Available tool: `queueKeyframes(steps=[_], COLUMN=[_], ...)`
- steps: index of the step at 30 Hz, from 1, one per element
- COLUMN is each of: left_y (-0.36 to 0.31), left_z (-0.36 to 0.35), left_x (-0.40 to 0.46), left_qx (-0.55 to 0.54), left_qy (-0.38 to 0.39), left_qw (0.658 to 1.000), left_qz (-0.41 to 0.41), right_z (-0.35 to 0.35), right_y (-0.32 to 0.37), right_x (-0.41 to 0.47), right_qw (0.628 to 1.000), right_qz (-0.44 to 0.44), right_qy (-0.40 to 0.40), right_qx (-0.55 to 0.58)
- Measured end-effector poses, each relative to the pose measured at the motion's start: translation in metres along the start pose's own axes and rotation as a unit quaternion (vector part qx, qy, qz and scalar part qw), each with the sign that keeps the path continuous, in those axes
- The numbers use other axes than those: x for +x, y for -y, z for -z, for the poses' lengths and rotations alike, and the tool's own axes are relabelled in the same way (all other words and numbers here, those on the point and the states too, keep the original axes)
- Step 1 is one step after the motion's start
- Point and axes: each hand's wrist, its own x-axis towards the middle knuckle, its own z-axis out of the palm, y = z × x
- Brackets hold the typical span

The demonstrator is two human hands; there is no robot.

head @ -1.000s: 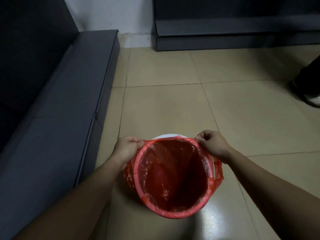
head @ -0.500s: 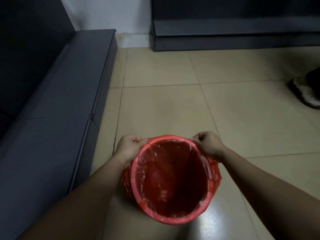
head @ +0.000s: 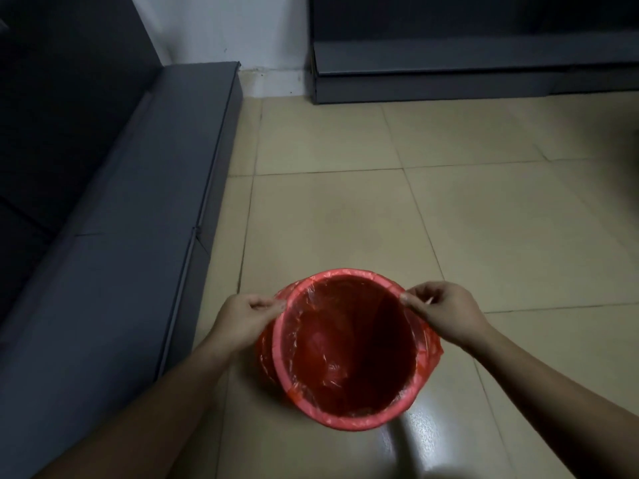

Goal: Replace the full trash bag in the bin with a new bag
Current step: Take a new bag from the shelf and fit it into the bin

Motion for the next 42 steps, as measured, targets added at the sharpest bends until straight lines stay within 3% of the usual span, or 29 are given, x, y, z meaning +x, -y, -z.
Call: queueKeyframes(steps=[4, 8, 12, 17, 20, 24, 26, 30, 33, 42], left_y=[-0.002, -0.004, 0.006, 0.009, 0.006, 0.002, 0.0, 0.005, 0.013, 0.032], left_z=[-0.006, -0.007, -0.013, -0.025, -0.025, -0.018, -0.024, -0.049, -0.063, -0.08], left_x=[-0.017, -0.017, -0.01, -0.014, -0.019, -0.047, -0.078, -0.126, -0.138, -0.133], left_qx=[-0.036, -0.114, -0.161, -0.304, -0.254, -0.127, -0.123, -0.208, -0.308, -0.429], left_qy=[0.03, -0.013, -0.033, 0.032, 0.011, -0.12, -0.154, -0.173, -0.12, -0.125], left_qw=[0.999, 0.99, 0.977, 0.933, 0.951, 0.981, 0.977, 0.941, 0.902, 0.851], left_qz=[0.026, 0.08, 0.139, 0.191, 0.173, 0.085, 0.076, 0.203, 0.278, 0.275], right_z=[-0.007, -0.011, -0.017, -0.025, -0.026, -0.015, -0.02, -0.045, -0.06, -0.076], right_y=[0.0, -0.006, -0.02, -0.037, -0.034, -0.024, -0.023, -0.017, -0.008, -0.01], right_x=[-0.017, -0.014, -0.007, -0.004, -0.006, -0.034, -0.065, -0.121, -0.136, -0.143], right_qw=[1.0, 0.992, 0.964, 0.94, 0.948, 0.974, 0.97, 0.953, 0.94, 0.889], right_qz=[-0.023, -0.067, -0.13, -0.169, -0.144, -0.095, -0.123, -0.214, -0.248, -0.277], right_qy=[-0.008, -0.029, 0.004, 0.068, 0.038, -0.129, -0.136, -0.132, -0.127, -0.173], right_qx=[0.008, 0.1, 0.231, 0.289, 0.281, 0.163, 0.158, 0.168, 0.2, 0.322])
